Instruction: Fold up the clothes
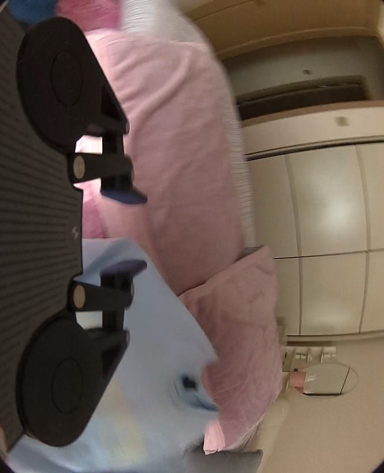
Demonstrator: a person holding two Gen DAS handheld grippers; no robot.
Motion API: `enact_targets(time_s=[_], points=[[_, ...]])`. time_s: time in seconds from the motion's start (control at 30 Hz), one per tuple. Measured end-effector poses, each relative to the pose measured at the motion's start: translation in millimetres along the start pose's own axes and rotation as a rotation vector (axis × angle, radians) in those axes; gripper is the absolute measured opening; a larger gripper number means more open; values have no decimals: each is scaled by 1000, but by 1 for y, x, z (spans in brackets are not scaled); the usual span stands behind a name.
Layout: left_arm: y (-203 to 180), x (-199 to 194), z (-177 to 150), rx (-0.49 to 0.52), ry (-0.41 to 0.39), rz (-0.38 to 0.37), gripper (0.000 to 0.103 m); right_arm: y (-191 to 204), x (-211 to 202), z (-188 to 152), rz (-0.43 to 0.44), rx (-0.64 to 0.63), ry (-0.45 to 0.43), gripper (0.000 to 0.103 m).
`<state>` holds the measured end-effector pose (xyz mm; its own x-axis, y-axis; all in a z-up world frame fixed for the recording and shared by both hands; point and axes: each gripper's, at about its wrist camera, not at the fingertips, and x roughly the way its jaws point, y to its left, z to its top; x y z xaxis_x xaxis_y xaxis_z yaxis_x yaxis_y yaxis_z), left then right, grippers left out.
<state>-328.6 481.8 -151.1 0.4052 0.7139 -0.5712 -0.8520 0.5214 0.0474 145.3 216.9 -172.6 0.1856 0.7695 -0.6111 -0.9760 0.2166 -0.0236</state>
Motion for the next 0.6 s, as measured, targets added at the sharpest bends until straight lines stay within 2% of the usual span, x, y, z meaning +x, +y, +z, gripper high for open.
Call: enact_targets(time_s=[0.13,0.2,0.3,0.4,0.5,0.53,0.57,0.6], points=[[0,8,-78,-121,247,-56,39,20,-13,-83,84,101,183,73],[0,9,-125,-236,371,-74,39,28,-19,-137,105,208,311,73],[-2,1,-183,-463,480,-101,40,37,-31,-209,116,403,474,73],[0,-8,-225,-700,527,-131,52,48,-47,-256,122,534,562,73],[2,-6,-255,-930,512,-139,52,52,-54,-274,118,588,580,73],[4,-4,-259,-976,497,-149,51,51,-54,-276,116,600,582,73],[8,-2,-259,-998,474,-163,43,50,-55,-278,113,610,583,73],[12,1,-258,-1019,452,-178,20,50,-57,-278,105,613,581,73]])
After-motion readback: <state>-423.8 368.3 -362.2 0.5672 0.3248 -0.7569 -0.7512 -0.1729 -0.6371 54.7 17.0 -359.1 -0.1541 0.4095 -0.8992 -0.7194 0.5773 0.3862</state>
